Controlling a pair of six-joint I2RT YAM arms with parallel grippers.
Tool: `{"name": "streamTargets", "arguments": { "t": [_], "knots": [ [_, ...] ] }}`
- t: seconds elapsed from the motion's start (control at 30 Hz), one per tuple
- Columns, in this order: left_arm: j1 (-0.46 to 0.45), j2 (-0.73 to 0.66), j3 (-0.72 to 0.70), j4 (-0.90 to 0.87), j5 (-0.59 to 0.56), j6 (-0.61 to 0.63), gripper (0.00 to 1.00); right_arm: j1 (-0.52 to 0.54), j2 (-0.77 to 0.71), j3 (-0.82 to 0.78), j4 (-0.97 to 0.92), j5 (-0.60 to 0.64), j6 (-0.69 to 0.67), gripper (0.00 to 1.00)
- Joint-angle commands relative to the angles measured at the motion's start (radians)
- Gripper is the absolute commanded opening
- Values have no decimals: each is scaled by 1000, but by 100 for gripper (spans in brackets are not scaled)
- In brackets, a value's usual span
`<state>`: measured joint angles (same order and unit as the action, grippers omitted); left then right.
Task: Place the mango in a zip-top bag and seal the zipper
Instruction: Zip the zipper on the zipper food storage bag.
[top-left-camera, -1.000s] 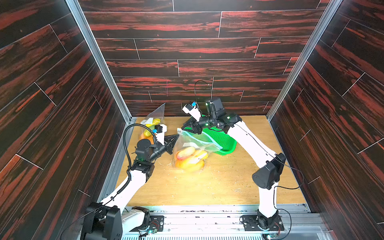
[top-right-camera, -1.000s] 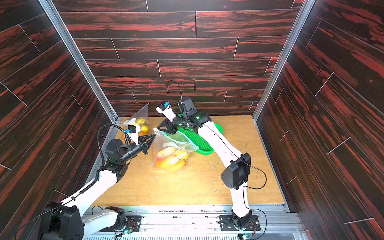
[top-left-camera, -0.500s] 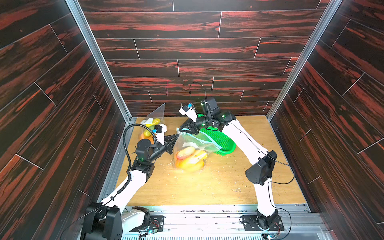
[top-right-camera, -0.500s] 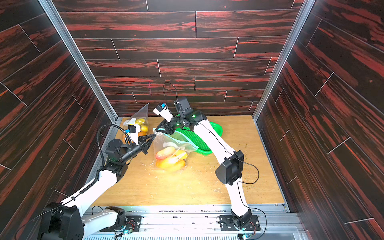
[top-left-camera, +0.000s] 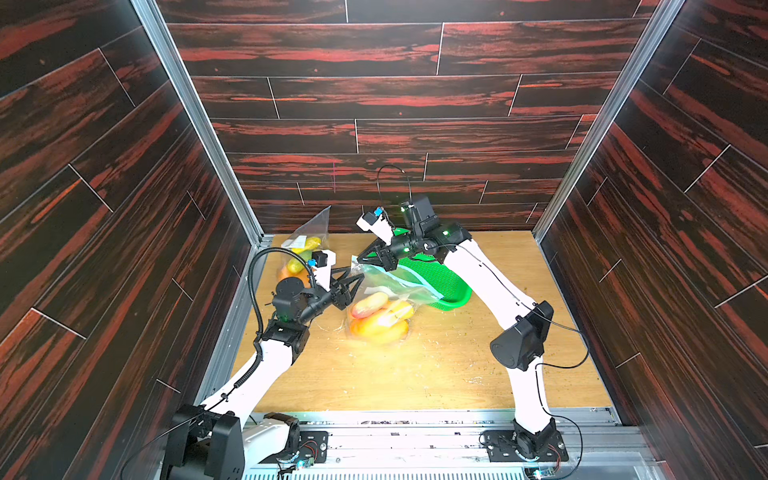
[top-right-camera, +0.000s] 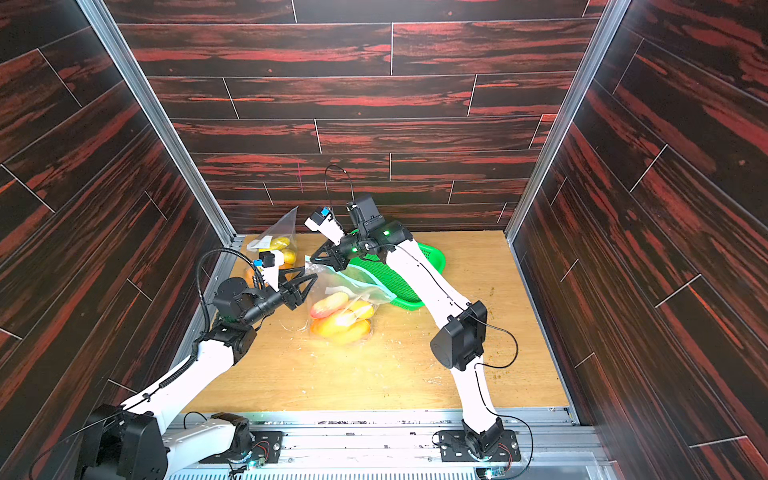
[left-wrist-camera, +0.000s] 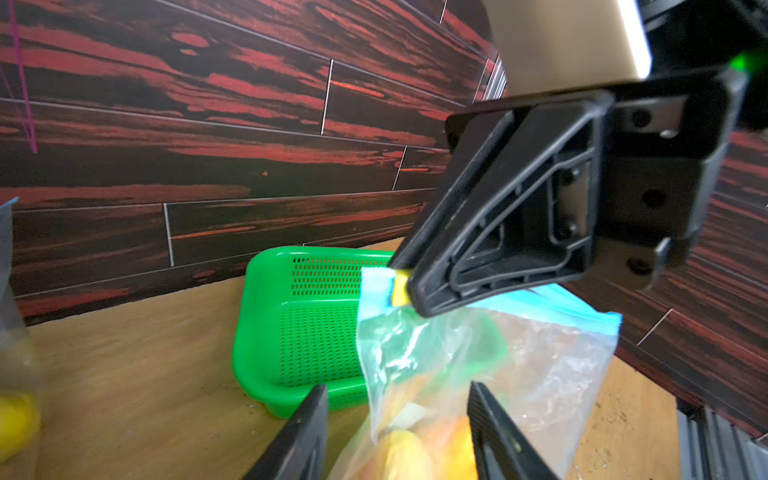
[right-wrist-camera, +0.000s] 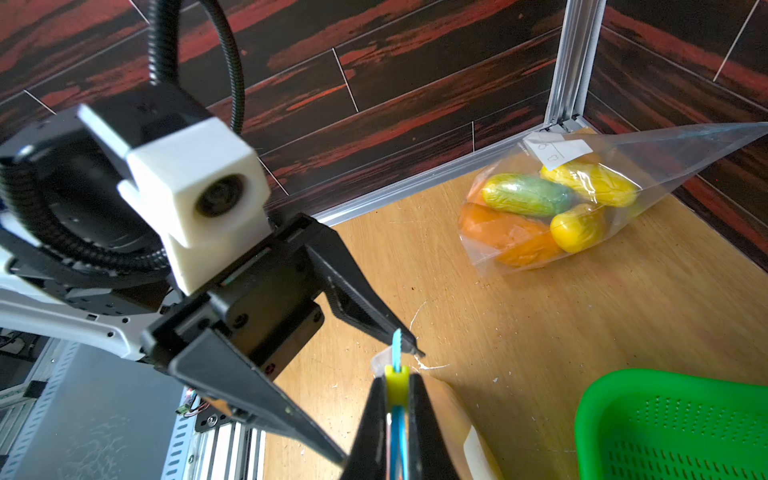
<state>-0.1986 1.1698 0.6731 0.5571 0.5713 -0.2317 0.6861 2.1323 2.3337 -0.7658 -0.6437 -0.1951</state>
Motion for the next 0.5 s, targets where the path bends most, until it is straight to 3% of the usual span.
{"name": "streamTargets", "arguments": {
  "t": [0.0,0.27,0.47],
  "knots": [
    [-1,20,48,-10,-26,35,58,6,-18,-11,-5,-36,-5,0],
    [19,142,109,87,118,-15,55,7,-85,-121,52,-56,-15,0],
    [22,154,118,83,112,-22,20,7,-118,-174,84,-37,-17,0]
  ]
}}
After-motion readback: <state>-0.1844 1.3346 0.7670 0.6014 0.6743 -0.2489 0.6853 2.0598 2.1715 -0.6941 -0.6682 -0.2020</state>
